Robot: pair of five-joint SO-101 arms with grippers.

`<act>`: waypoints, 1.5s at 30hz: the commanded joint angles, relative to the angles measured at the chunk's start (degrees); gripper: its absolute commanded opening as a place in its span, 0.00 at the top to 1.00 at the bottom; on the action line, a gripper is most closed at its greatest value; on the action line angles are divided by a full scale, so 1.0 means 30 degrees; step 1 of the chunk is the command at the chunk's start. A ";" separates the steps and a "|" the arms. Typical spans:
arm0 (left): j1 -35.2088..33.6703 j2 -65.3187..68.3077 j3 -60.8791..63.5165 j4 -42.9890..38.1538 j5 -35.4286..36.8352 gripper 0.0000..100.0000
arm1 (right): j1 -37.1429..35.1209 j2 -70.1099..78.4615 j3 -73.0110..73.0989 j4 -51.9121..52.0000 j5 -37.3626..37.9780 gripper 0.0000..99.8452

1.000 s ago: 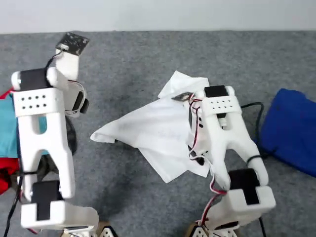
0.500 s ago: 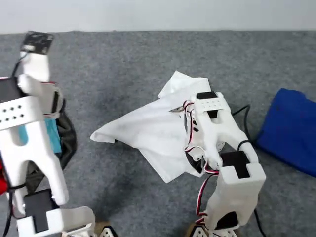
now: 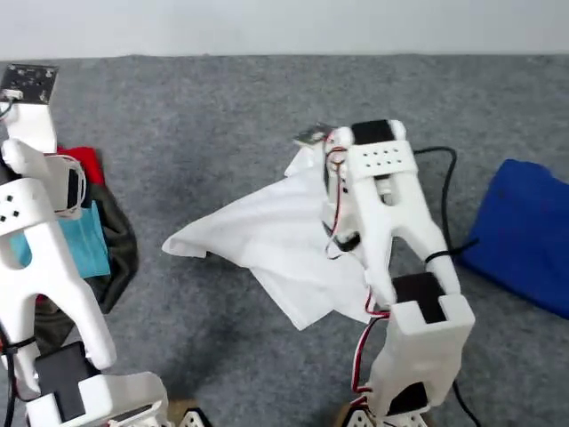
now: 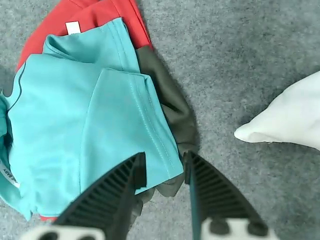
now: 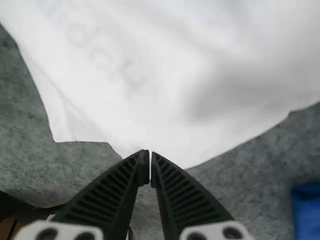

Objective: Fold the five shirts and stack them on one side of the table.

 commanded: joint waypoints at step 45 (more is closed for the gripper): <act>-0.0967 -0.0938 0.1509 -0.0205 0.0029 0.86 | -0.2799 0.0777 -1.0725 -0.0806 0.1055 0.99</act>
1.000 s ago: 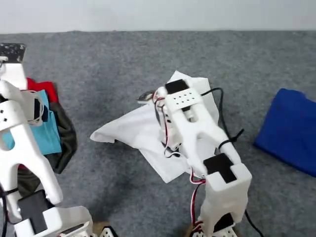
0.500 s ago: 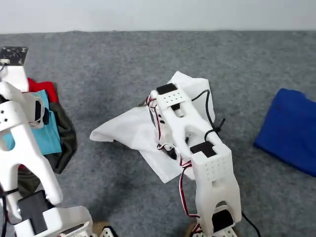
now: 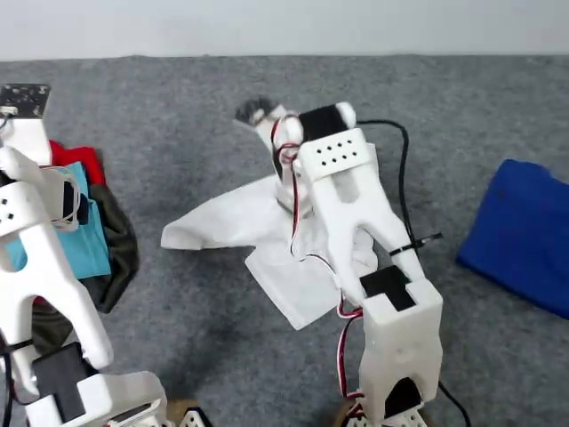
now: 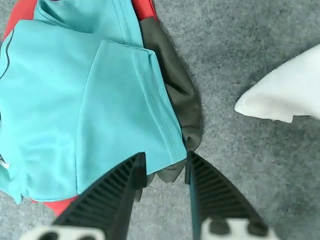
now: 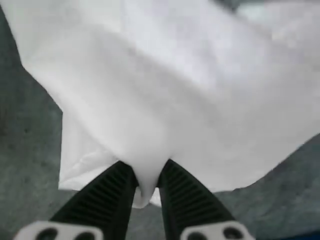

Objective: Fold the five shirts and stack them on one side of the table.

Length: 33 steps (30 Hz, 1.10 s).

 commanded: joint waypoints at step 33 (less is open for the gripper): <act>-0.0088 -0.1026 0.2242 -0.1407 0.0147 0.86 | -0.1216 0.1568 -0.6300 0.0923 0.0059 0.81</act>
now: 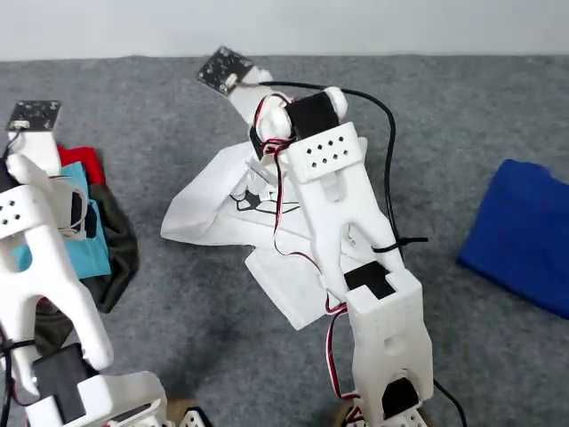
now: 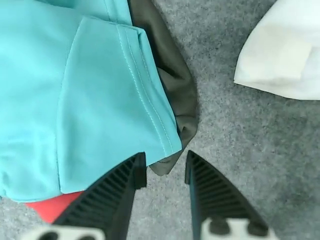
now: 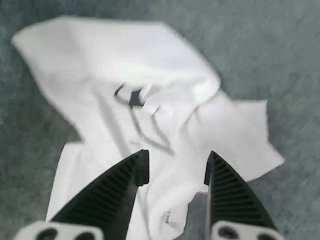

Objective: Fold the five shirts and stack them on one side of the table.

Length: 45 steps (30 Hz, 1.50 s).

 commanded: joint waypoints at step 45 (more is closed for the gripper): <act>-0.0117 -0.0938 -0.0103 -0.0557 0.0147 0.86 | -0.4879 -0.4850 2.7429 -0.8777 -0.0059 0.81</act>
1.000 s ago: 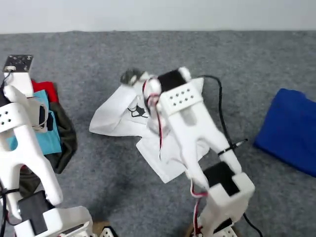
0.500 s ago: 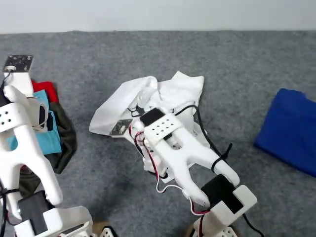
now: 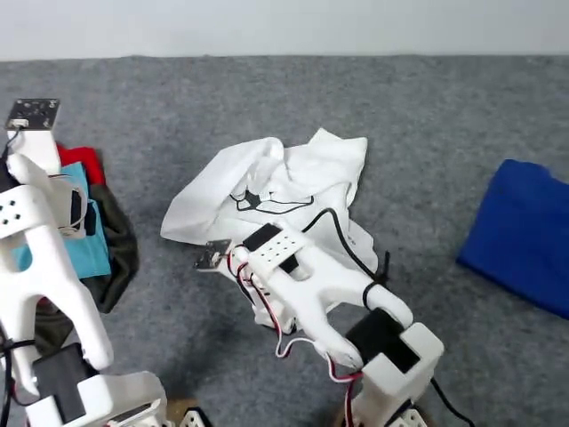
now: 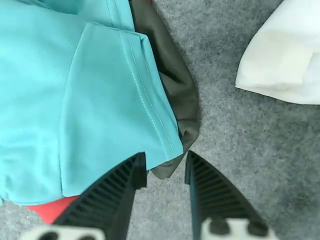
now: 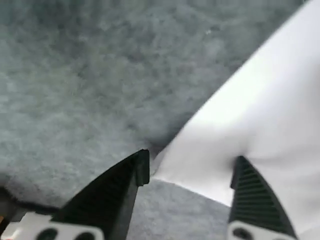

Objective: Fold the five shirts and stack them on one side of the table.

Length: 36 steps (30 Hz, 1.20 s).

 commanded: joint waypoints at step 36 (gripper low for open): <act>-0.0029 -0.0938 -0.0103 -0.0586 0.0147 0.86 | 0.2564 -0.1275 -0.3780 0.6960 -0.0615 0.78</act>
